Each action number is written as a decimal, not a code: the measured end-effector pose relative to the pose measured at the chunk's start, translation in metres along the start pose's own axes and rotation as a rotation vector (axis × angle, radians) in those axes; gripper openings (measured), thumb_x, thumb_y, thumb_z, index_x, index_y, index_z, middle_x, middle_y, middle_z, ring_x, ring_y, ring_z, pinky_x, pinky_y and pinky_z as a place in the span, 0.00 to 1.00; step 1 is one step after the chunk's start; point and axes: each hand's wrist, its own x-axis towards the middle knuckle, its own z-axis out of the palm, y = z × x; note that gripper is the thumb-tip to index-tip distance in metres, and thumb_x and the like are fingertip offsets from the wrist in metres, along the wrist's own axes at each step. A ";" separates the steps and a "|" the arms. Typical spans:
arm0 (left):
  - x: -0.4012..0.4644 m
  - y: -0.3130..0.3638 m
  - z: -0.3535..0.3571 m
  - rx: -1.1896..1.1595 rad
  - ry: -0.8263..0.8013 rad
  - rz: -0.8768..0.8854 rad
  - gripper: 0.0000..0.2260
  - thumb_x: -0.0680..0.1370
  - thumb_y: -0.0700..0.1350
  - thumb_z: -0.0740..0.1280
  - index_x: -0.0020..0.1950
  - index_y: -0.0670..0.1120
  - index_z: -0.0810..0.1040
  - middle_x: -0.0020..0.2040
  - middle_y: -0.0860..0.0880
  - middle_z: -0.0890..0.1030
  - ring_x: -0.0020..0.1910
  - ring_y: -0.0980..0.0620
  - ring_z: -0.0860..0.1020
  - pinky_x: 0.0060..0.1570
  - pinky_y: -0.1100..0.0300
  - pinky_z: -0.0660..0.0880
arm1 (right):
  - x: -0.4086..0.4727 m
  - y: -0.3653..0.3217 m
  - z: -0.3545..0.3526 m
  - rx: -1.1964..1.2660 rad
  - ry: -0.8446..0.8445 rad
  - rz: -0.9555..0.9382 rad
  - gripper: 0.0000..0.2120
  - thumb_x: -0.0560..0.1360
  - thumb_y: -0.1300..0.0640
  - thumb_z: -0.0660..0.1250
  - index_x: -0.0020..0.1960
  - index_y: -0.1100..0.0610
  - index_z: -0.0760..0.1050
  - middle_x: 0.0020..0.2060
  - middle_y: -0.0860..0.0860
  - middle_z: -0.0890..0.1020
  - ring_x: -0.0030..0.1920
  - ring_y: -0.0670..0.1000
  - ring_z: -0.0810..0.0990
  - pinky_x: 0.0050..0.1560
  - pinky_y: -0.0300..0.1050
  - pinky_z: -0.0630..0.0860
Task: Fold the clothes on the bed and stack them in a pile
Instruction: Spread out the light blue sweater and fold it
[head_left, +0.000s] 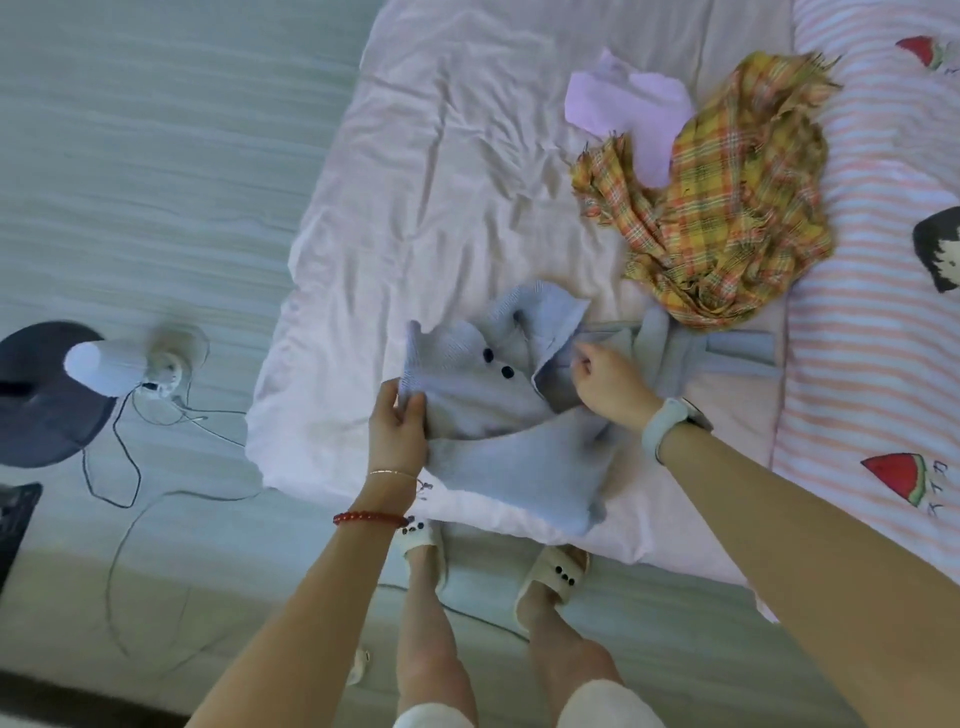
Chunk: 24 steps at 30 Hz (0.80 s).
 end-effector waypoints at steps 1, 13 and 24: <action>0.006 0.001 -0.016 0.015 0.041 0.018 0.06 0.79 0.36 0.58 0.46 0.45 0.71 0.34 0.50 0.72 0.34 0.54 0.70 0.33 0.66 0.68 | -0.002 -0.006 0.005 -0.034 -0.087 0.013 0.11 0.80 0.62 0.53 0.56 0.67 0.70 0.54 0.66 0.76 0.55 0.62 0.74 0.50 0.48 0.66; 0.143 -0.011 -0.140 0.283 0.053 -0.040 0.04 0.79 0.37 0.59 0.50 0.39 0.72 0.42 0.44 0.73 0.43 0.50 0.69 0.42 0.60 0.65 | 0.029 -0.087 0.085 0.014 0.019 -0.081 0.16 0.79 0.62 0.57 0.65 0.63 0.69 0.58 0.62 0.77 0.56 0.61 0.75 0.57 0.49 0.70; 0.157 -0.003 -0.150 0.366 -0.204 -0.056 0.15 0.79 0.40 0.61 0.33 0.44 0.63 0.30 0.48 0.62 0.30 0.53 0.60 0.28 0.65 0.58 | 0.057 -0.108 0.089 0.174 -0.223 0.036 0.07 0.77 0.58 0.63 0.46 0.61 0.67 0.38 0.55 0.74 0.38 0.51 0.71 0.36 0.39 0.65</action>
